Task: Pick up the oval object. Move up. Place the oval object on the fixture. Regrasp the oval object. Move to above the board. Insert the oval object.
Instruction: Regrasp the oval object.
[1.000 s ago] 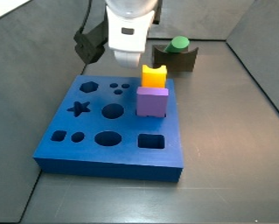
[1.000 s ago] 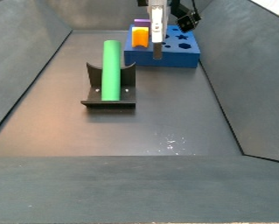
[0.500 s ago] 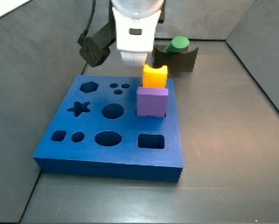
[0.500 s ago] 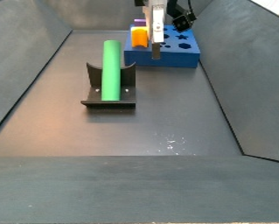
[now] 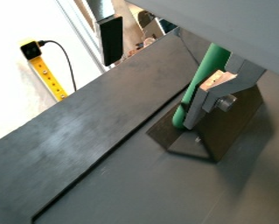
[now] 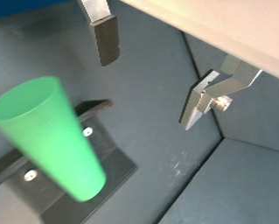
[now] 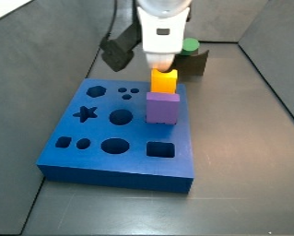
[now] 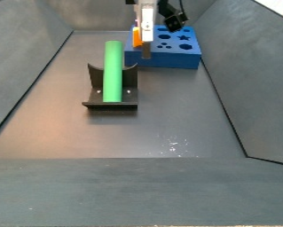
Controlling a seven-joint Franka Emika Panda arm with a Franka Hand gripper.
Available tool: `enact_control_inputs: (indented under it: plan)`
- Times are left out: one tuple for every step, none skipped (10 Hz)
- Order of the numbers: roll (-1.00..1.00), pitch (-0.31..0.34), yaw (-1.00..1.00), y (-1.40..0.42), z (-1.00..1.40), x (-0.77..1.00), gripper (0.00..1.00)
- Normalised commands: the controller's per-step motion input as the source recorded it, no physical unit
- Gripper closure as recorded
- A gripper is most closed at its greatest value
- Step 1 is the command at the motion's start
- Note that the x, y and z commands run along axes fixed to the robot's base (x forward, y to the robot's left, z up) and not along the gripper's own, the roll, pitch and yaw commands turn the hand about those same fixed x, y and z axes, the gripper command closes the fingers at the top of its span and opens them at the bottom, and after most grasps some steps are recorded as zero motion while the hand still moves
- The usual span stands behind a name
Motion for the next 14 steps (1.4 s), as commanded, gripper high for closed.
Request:
enact_control_inputs:
  plan:
    - [0.12, -0.029, -0.01, -0.02, -0.04, 1.0, 0.0]
    - [0.12, 0.02, -0.03, -0.02, -0.04, 1.0, 0.0]
    - [0.11, 0.039, -0.03, -0.02, -0.04, 1.0, 0.0]
    - [0.11, 0.075, -0.03, -0.02, -0.04, 0.98, 0.0]
    - [0.11, 0.098, -0.02, -0.01, -0.04, 0.89, 0.0]
    - [0.11, 0.117, -0.01, -0.01, -0.03, 0.81, 0.0]
    - [0.11, 0.137, 0.01, -0.01, -0.03, 0.71, 0.0]
    - [0.11, 0.144, 0.03, -0.01, -0.03, 0.64, 0.0]
    - [0.11, 0.148, 0.05, -0.01, -0.03, 0.54, 0.0]
    - [0.11, 0.15, 0.07, -0.01, -0.03, 0.48, 0.0]
    - [0.11, 0.146, 0.08, -0.02, -0.03, 0.42, 0.0]
    - [0.11, 0.142, 0.09, -0.02, -0.03, 0.33, 0.0]
    - [0.1, 0.14, 0.1, -0.02, -0.02, 0.28, 0.0]
    - [0.1, 0.14, 0.11, -0.02, -0.03, 0.21, 0.0]
